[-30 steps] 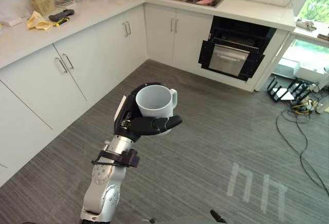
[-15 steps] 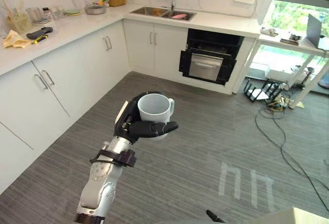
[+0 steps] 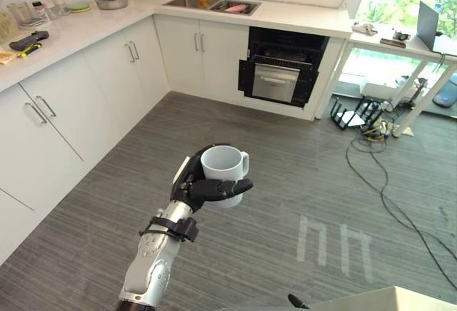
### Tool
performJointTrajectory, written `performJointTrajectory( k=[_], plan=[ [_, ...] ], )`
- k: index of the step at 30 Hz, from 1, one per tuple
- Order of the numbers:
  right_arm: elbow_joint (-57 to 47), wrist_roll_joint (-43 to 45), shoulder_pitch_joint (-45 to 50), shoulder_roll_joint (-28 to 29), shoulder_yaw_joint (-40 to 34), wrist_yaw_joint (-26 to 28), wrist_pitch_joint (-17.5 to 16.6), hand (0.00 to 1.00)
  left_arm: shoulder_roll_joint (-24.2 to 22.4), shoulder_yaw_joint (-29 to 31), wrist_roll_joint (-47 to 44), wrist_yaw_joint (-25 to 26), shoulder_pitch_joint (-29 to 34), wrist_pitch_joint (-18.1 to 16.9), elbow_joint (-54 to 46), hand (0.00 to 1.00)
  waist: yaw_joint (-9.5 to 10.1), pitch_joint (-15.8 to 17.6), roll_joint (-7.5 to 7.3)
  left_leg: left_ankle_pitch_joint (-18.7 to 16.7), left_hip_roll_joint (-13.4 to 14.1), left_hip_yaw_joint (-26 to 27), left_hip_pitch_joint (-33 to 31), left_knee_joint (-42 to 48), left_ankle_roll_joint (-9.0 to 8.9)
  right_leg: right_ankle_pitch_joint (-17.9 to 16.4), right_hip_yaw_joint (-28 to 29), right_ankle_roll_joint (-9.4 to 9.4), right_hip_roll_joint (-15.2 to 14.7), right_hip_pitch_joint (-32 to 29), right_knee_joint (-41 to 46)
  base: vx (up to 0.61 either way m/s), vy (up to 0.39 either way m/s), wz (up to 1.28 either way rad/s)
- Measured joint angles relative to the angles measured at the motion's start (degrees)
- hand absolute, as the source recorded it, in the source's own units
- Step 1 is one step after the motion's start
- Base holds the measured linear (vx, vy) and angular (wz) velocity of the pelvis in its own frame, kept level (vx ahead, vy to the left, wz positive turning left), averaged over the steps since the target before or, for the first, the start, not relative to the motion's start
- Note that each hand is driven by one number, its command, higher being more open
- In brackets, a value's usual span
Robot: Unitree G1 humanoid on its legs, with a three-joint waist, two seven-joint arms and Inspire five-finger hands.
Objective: Walk over to the sink, pick up the cup, carry it to the dishwasher, place the cup inside the dishwasher, then close the dishwasher door
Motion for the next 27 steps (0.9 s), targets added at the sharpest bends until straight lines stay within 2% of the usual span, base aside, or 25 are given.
performJointTrajectory(
  k=[2, 3, 5, 6, 7, 8, 9, 10, 11, 12, 13, 14, 15, 16, 17, 18, 19, 20, 21, 22, 23, 24, 25, 27],
  plan=[
    [-0.2, -1.0, 0.1, 0.6, 0.1, -0.2, -2.1, 1.0, -1.8, 1.2, 0.2, 2.2, 0.4, 0.2, 1.2, 0.0, 0.0, 0.2, 0.18, -2.2, 0.9, -1.0, -1.7, 4.6, -0.28, -0.8, -2.0, -0.73, 0.0, 0.5, 0.0, 0.01, -0.094, 0.22],
    [-0.2, -1.1, 0.3, 0.6, -0.2, 0.0, -3.4, 1.0, -3.9, 2.6, 0.7, 4.1, 0.7, 0.2, 1.2, 0.0, 0.03, 0.3, 0.47, -4.5, 1.7, -1.2, -3.4, 8.9, -0.41, -2.2, -4.6, -0.89, -0.5, 0.5, 1.1, 0.02, -0.04, 0.08],
    [-0.1, -1.3, -0.2, 0.0, -0.8, 0.4, -3.6, 1.0, -5.8, 4.8, 1.6, 7.0, 0.7, 0.2, 1.2, 0.0, 0.17, 0.5, 1.09, -7.5, 2.3, -0.3, -5.3, 13.7, -0.12, -6.1, -6.3, -0.94, -1.9, -2.5, 9.2, 0.04, 0.032, 0.08],
    [-0.1, -1.3, -0.2, 0.0, -1.2, 0.4, -4.1, 1.0, -5.5, 5.1, 1.7, 8.5, 0.4, 0.3, 1.2, 0.0, 0.02, 0.8, 0.57, -9.3, 1.6, 0.4, -5.1, 14.7, 0.7, -10.5, -7.1, -0.09, -4.5, -4.4, 16.9, 0.07, 0.089, 0.5],
    [-0.3, -1.6, 0.7, -0.1, -2.5, -0.2, -5.5, 1.0, -5.3, 5.0, 2.7, 9.0, 0.1, 0.6, 1.0, 0.0, -0.29, 1.3, -0.52, -10.5, 0.0, 0.4, -2.9, 14.9, 0.84, -13.9, -8.8, 1.85, -8.6, -4.6, 25.6, 0.09, 0.064, 0.61],
    [-0.5, -1.9, 0.8, -0.4, -3.0, -0.6, -6.4, 1.0, -5.7, 4.9, 3.2, 9.2, -0.1, 0.6, 0.9, 0.0, -0.25, 1.9, -0.7, -10.9, -0.9, 0.0, -1.8, 15.0, 0.95, -15.1, -9.2, 1.43, -10.9, -6.5, 32.5, 0.08, 0.057, 0.7],
    [-1.2, -1.9, 1.1, -0.9, -3.7, -1.7, -8.2, 1.0, -5.6, 4.1, 4.1, 9.7, -0.2, 0.6, 0.9, 0.0, -0.3, 2.1, -0.83, -11.6, -2.7, -1.3, -0.4, 14.9, 1.77, -13.2, -8.9, -2.05, -15.6, -11.7, 46.8, 0.06, 0.091, 0.64],
    [-2.1, -1.9, 1.2, -0.7, -4.5, -2.5, -9.4, 1.0, -4.6, 3.1, 4.1, 9.7, -0.8, 0.6, 0.9, 0.0, -0.46, 2.0, -0.76, -11.9, -3.8, -2.6, 0.5, 14.5, 2.31, -9.4, -7.4, -5.53, -17.9, -14.7, 54.4, 0.08, 0.147, 0.84],
    [-3.1, -1.5, 1.2, -0.6, -4.4, -3.3, -11.0, 1.0, -3.8, 1.7, 4.2, 9.8, -1.7, 0.6, 0.9, 0.0, -0.89, 2.2, -0.71, -11.8, -4.6, -4.9, 1.7, 13.6, 3.17, -2.1, -3.8, -5.52, -18.9, -18.9, 61.6, 0.13, 0.155, 0.86],
    [-3.4, -0.7, 0.8, -0.2, -4.4, -3.6, -11.7, 1.0, -3.3, 1.2, 5.1, 10.0, -2.1, 0.5, 0.9, 0.0, -1.44, 2.4, -0.18, -11.9, -4.4, -6.3, 2.2, 13.3, 3.44, -4.1, -1.3, -3.7, -17.7, -21.2, 64.1, 0.15, 0.103, 0.79],
    [-4.6, -0.1, 0.5, 0.5, -4.3, -3.9, -12.1, 1.0, -3.3, 1.1, 5.2, 10.3, -2.7, 0.4, 1.1, 0.0, -1.78, 2.4, -0.11, -11.9, -3.9, -7.5, 2.5, 12.7, 3.44, -7.2, -0.4, -3.15, -15.6, -22.9, 63.7, 0.17, 0.047, 0.78],
    [-6.5, 0.4, 0.6, 2.0, -4.0, -4.9, -13.2, 1.0, -3.2, 0.4, 5.2, 10.3, -4.6, 0.4, 2.1, 0.0, -2.08, 2.5, 0.4, -11.7, -3.1, -9.4, 2.7, 12.0, 3.69, -9.9, 0.1, -2.25, -12.3, -24.2, 59.4, 0.22, -0.027, 0.82],
    [-7.6, 0.5, 0.5, 2.8, -3.5, -5.6, -13.6, 1.0, -3.2, -0.2, 5.3, 10.3, -6.2, 0.4, 2.9, 0.0, -2.61, 3.0, 0.42, -11.8, -2.4, -10.9, 2.9, 11.7, 3.57, -10.6, 0.2, -1.41, -9.8, -24.9, 53.8, 0.24, -0.063, 0.79],
    [-8.1, 0.5, 0.4, 3.1, -2.7, -6.2, -13.6, 1.0, -3.1, -0.6, 5.5, 10.3, -7.0, 0.4, 3.2, 0.0, -3.02, 3.3, 0.39, -11.9, -2.0, -11.7, 3.1, 11.4, 3.37, -10.6, 0.2, -1.17, -8.2, -25.2, 49.2, 0.37, -0.141, 0.63],
    [-10.4, 0.7, 0.4, 3.8, -0.8, -8.0, -13.6, 1.0, -2.6, -1.9, 6.2, 10.2, -8.6, 0.4, 3.2, 0.0, -2.98, 3.9, 0.5, -12.6, -1.0, -12.4, 4.1, 10.2, 2.21, -8.3, -0.1, 0.13, -4.3, -25.8, 32.1, 0.26, -0.109, 0.34],
    [-10.7, 0.8, 0.3, 3.8, -0.3, -8.2, -13.6, 1.0, -2.5, -2.0, 6.3, 10.1, -8.8, 0.4, 3.2, 0.0, -2.94, 3.8, 0.45, -12.8, -0.9, -12.4, 4.3, 10.0, 1.97, -7.4, -0.2, 0.3, -3.8, -25.8, 28.7, 0.37, -0.155, 0.16],
    [-12.2, 2.0, 0.4, 3.9, 1.1, -8.7, -13.6, 1.0, -2.0, -2.2, 6.3, 9.8, -9.1, 0.4, 3.0, 0.0, -2.85, 3.4, -0.31, -13.7, -1.0, -12.0, 5.3, 9.9, 0.52, -2.9, -2.0, 0.87, -2.8, -24.6, 15.7, 0.51, -0.187, -0.09],
    [-13.6, 2.2, 0.3, 3.6, 1.9, -9.0, -13.6, 1.0, -1.9, -2.0, 6.3, 9.5, -9.0, 0.6, 3.0, 0.0, -2.68, 3.5, -0.73, -15.2, -1.6, -11.2, 7.6, 9.5, -0.6, 2.4, -4.1, -0.28, -3.0, -23.4, 11.0, 0.64, -0.209, -0.18],
    [-14.2, 2.2, 0.3, 3.3, 2.0, -9.4, -13.6, 1.0, -2.2, -1.9, 6.2, 9.3, -8.7, 1.1, 3.0, 0.0, -2.65, 3.8, 0.21, -15.6, -1.4, -10.4, 9.1, 8.9, -0.92, 4.9, -5.9, -0.56, -3.1, -22.9, 11.5, 0.72, -0.165, -0.44],
    [-15.0, 2.2, -0.4, 3.2, 2.2, -10.1, -13.5, 1.0, -2.7, -1.9, 6.2, 8.4, -8.2, 2.1, 2.5, 0.0, -1.84, 3.7, 1.3, -16.0, -0.1, -7.0, 11.1, 8.6, -1.59, 6.6, -9.5, -1.85, -3.3, -22.7, 14.0, 0.5, -0.064, -0.49],
    [-15.8, 2.2, -0.4, 3.8, 2.2, -10.4, -13.5, 1.0, -2.6, -1.9, 6.2, 7.8, -8.2, 2.4, 2.1, 0.0, -1.37, 3.6, 1.71, -16.1, 0.3, -5.4, 12.3, 8.8, -1.66, 7.2, -10.0, -2.84, -3.4, -22.7, 15.8, 0.58, -0.117, -0.5],
    [-17.5, 2.2, -0.1, 4.5, 2.6, -10.8, -13.4, 1.0, -3.1, -1.8, 6.2, 6.3, -7.9, 2.4, 1.8, 0.0, -1.15, 3.5, 2.17, -16.2, 1.7, -3.6, 14.4, 9.6, -1.94, 5.0, -9.9, -6.86, -2.4, -22.4, 19.9, 0.52, -0.179, -0.3],
    [-19.1, 2.2, -0.1, 4.9, 3.6, -11.2, -13.4, 1.0, -3.5, -1.8, 6.2, 5.3, -7.7, 2.5, 0.9, 0.0, -1.19, 3.4, 2.49, -15.7, 3.0, -2.9, 15.5, 10.9, -2.28, 1.9, -9.8, -7.39, -1.7, -22.3, 23.3, 0.49, -0.21, -0.18],
    [-22.2, 2.2, 0.4, 5.1, 4.6, -11.7, -13.6, 1.0, -4.3, -2.1, 6.2, 3.8, -7.7, 2.5, -0.6, 0.0, -1.53, 3.2, 2.58, -14.6, 4.2, -3.7, 15.2, 15.0, -2.35, -2.1, -9.9, -7.21, -1.8, -21.9, 26.8, 0.43, -0.206, -0.01]
  ],
)
